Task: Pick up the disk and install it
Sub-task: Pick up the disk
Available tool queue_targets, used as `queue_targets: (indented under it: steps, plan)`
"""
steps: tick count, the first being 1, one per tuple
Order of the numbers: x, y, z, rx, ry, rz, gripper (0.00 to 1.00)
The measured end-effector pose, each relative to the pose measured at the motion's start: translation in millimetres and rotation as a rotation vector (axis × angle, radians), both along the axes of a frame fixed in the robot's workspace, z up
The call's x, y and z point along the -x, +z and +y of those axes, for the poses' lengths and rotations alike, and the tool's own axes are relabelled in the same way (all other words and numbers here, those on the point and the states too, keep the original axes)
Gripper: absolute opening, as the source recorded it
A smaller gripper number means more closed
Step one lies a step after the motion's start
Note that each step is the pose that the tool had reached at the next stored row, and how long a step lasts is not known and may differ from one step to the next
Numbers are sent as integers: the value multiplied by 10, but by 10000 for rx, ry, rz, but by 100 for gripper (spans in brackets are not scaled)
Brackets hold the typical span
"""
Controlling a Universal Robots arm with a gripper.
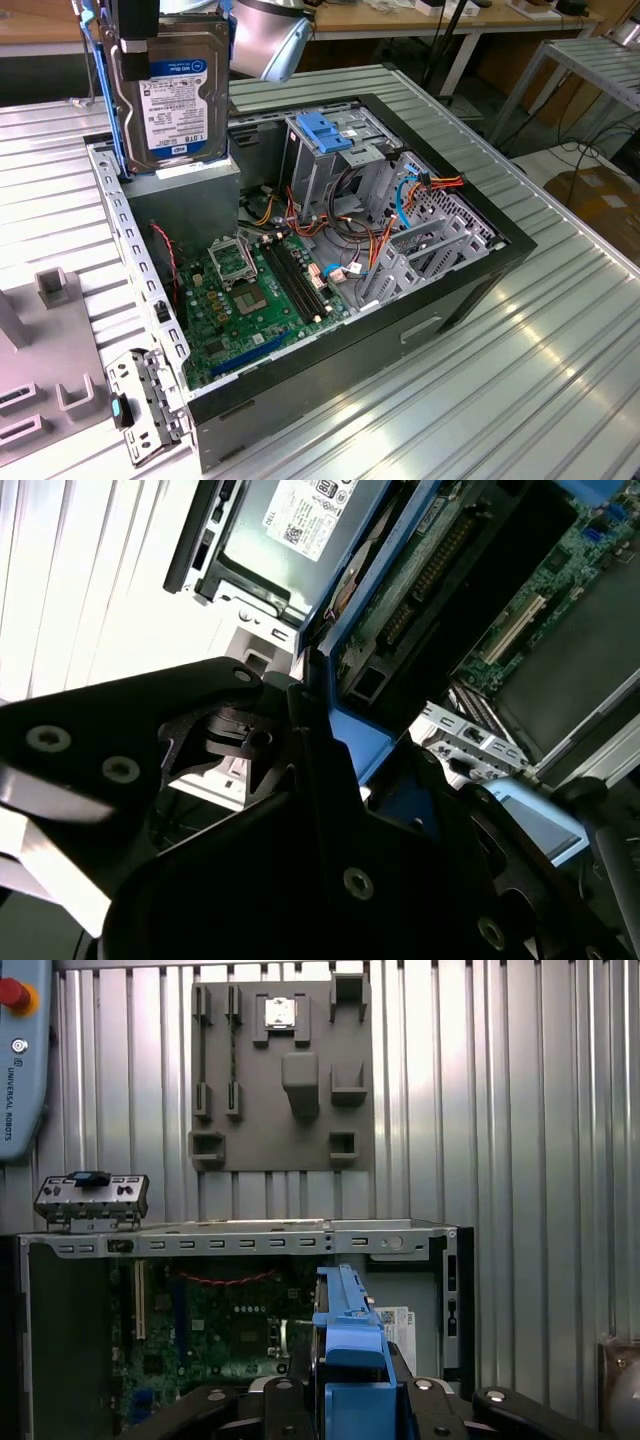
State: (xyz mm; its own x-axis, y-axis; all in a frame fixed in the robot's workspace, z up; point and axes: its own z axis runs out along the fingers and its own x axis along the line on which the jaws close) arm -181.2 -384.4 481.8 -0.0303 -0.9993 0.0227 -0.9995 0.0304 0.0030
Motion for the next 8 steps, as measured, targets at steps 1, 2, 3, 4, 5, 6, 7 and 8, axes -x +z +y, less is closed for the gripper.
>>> queue_targets:
  steps: [1, 2, 3, 4, 5, 6, 7, 8]
  plan:
    - [-14, 0, -6, 0, 0, 0, 37]
    - [-38, -1, -14, 0, -1, 1, 37]
    - [-56, -1, -19, 1, 0, 1, 37]
    - [-75, -2, -25, 1, 0, 1, 37]
    - [-109, -4, -33, 1, 0, 0, 37]
    - [-145, -5, -41, 1, 0, 1, 37]
    - [-172, -7, -48, 0, -1, 0, 37]
    - [-192, -8, -53, 0, 0, 0, 37]
